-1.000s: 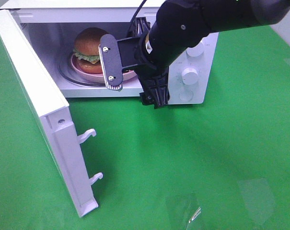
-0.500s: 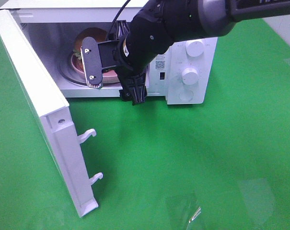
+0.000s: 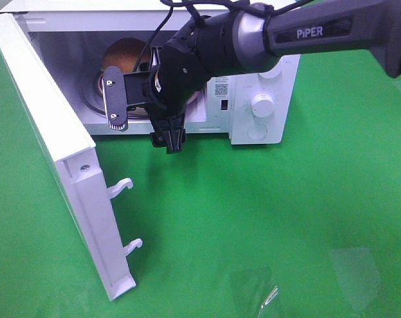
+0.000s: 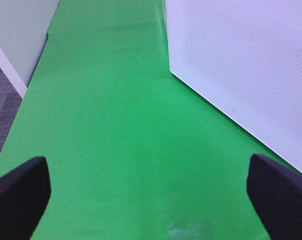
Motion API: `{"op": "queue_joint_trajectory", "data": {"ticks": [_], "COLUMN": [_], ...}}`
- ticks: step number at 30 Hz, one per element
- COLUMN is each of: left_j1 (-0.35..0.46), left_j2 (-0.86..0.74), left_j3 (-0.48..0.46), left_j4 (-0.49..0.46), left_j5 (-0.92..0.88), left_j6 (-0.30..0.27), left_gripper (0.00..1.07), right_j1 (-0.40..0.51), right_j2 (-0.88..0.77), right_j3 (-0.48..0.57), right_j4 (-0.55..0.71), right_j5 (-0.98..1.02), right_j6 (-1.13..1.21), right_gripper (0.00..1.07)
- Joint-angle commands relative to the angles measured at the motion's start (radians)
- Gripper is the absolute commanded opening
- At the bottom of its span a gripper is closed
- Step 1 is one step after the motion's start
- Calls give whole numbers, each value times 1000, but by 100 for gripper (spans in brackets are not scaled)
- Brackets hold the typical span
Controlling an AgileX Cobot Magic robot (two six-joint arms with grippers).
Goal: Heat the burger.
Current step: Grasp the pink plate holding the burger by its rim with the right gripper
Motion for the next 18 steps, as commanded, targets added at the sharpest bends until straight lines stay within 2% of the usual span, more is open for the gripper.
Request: {"op": "queue_joint_trajectory", "data": {"ticks": [1, 13, 17, 18], "left_j1": [1, 1, 1, 1], "left_j2": [-18, -18, -18, -18], "left_j3": [2, 2, 2, 2], "left_j4": [-5, -2, -2, -2], "left_j5": [-14, -14, -14, -14], "left_j6": [-2, -2, -2, -2], "left_gripper": [100, 100, 100, 100], "right_j1": [-1, -36, -42, -48], "right_j2": [37, 69, 78, 79], "right_j3": [-40, -68, -68, -68], "right_j4": [6, 28, 51, 89], "right_j5": [-8, -22, -48, -69], "right_j6": [5, 1, -3, -9], "right_gripper": [89, 85, 80, 78]}}
